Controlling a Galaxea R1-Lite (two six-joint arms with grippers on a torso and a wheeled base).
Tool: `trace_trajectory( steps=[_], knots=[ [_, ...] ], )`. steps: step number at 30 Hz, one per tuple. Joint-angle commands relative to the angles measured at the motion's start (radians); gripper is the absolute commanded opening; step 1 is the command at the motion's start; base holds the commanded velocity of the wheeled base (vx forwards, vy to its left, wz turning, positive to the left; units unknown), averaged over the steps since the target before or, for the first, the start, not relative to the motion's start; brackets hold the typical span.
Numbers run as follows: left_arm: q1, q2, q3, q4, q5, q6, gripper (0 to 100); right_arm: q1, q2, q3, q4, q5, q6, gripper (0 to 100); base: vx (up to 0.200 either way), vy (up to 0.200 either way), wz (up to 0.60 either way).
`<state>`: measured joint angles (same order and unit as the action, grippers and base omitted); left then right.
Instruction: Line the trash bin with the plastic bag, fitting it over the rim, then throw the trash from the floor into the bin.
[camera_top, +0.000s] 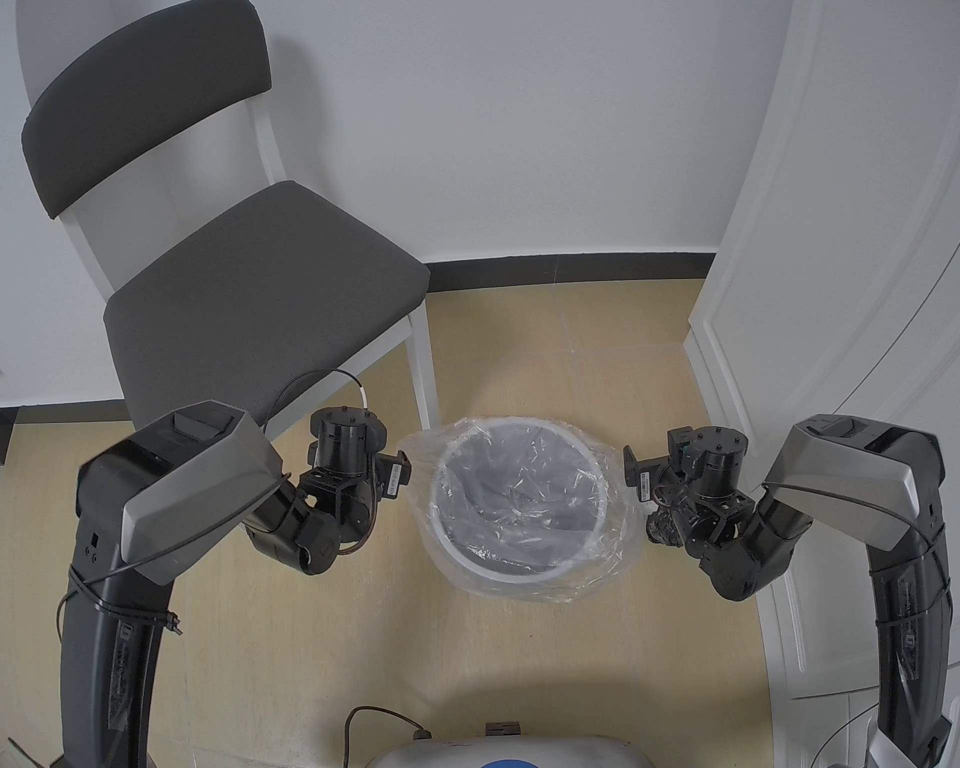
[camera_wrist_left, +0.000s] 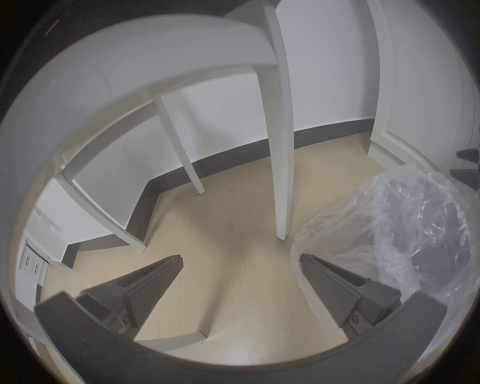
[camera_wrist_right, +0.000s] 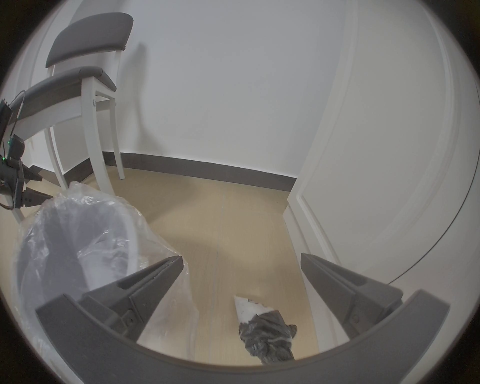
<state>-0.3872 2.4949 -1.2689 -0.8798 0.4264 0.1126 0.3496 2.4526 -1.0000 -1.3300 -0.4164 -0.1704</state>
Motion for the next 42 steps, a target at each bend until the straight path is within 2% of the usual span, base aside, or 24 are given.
trace_trajectory(
  steps=[1,7,14,24,36,42],
  knots=[
    [-0.010,-0.070,0.079,-0.021,-0.001,-0.004,100,0.005,-0.076,0.083,-0.005,0.001,0.003,100,0.000,0.000,0.00],
    [-0.025,-0.110,0.146,-0.024,-0.011,-0.010,100,0.011,-0.115,0.147,0.006,0.011,0.062,100,0.000,0.000,0.00],
    [-0.033,-0.116,0.206,-0.051,-0.035,-0.016,100,0.077,-0.147,0.304,0.005,0.053,0.120,100,0.000,0.000,0.00],
    [-0.039,-0.079,0.257,-0.051,-0.058,-0.016,100,0.094,-0.116,0.393,-0.008,0.053,0.131,100,0.000,0.000,0.00],
    [-0.042,0.018,0.209,-0.056,-0.061,-0.017,100,0.086,-0.014,0.397,-0.074,0.053,0.129,100,0.000,0.000,0.00],
    [-0.033,0.073,0.128,-0.042,-0.060,-0.017,100,0.077,0.049,0.353,-0.081,0.053,0.132,100,0.000,0.000,0.00]
  ],
)
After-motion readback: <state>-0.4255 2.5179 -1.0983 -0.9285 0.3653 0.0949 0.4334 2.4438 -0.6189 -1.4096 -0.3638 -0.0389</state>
